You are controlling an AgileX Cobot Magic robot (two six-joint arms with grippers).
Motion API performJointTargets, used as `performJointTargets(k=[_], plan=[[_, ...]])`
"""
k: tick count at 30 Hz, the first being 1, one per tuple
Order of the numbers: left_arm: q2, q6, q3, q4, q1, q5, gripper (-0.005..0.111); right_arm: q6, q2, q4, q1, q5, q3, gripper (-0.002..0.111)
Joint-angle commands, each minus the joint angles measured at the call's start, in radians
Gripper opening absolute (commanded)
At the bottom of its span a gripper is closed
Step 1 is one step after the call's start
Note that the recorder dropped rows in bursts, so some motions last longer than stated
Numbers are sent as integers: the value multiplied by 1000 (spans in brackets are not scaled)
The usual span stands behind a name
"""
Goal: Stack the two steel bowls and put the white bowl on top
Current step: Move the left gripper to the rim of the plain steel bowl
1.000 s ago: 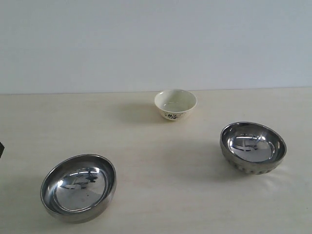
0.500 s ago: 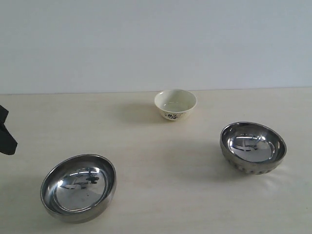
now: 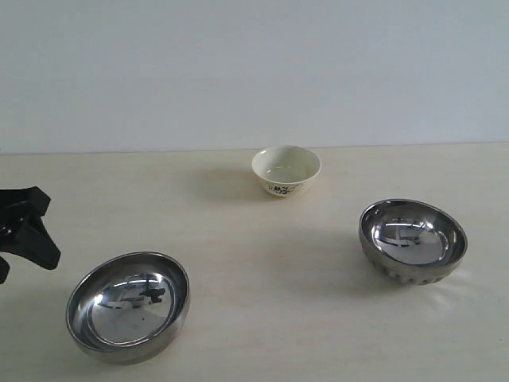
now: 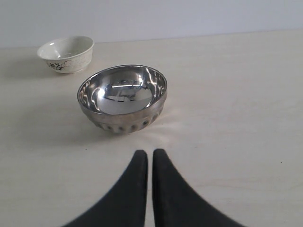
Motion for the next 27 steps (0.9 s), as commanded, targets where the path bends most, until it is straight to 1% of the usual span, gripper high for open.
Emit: performJointTargets(k=[1, 5, 12, 15, 23, 27], plan=[[46, 49, 1, -61, 3, -44, 62, 4, -5, -4, 2, -5, 5, 0], [93, 85, 1, -61, 3, -75, 62, 4, -5, -4, 2, -5, 5, 0], [182, 85, 1, -61, 1, -81, 62, 4, -5, -4, 2, -5, 5, 0], [218, 85, 1, -65, -16, -86, 62, 4, -5, -4, 2, -5, 5, 0], [279, 83, 1, -69, -70, -158, 62, 4, -5, -4, 2, -5, 5, 0], [304, 71, 1, -65, -85, -178, 62, 4, -5, -4, 2, -5, 5, 0]])
